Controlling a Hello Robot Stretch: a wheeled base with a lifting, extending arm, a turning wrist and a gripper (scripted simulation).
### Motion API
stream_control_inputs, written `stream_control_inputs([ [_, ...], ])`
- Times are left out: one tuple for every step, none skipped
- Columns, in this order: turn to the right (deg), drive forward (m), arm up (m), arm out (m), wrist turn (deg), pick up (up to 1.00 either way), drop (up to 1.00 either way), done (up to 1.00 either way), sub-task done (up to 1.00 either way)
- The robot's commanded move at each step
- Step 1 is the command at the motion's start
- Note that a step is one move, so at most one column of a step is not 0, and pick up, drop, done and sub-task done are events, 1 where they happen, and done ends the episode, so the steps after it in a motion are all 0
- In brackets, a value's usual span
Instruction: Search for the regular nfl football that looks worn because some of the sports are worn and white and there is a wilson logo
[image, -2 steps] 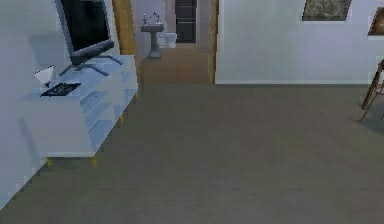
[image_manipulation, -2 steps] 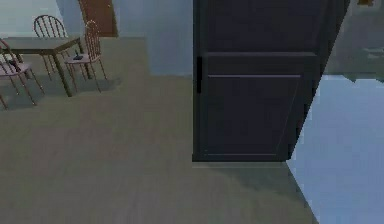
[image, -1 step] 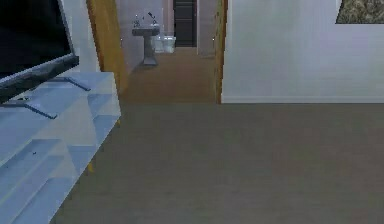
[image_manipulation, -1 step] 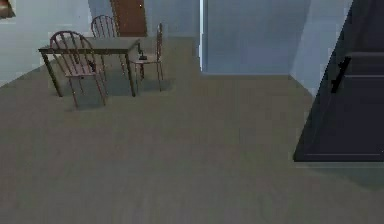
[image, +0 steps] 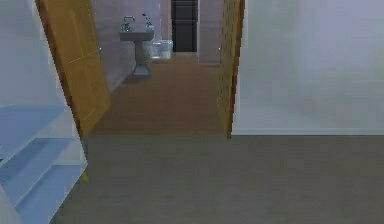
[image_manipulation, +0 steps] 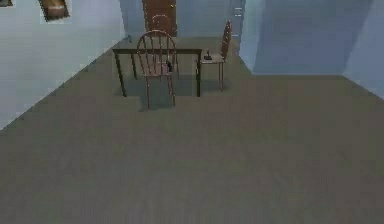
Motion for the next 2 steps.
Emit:
stream_control_inputs([
  [0.0,1.0,0.0,0.0,0.0,0.0,0.0,0.0,0.0],
  [0.0,1.0,0.0,0.0,0.0,0.0,0.0,0.0,0.0],
])
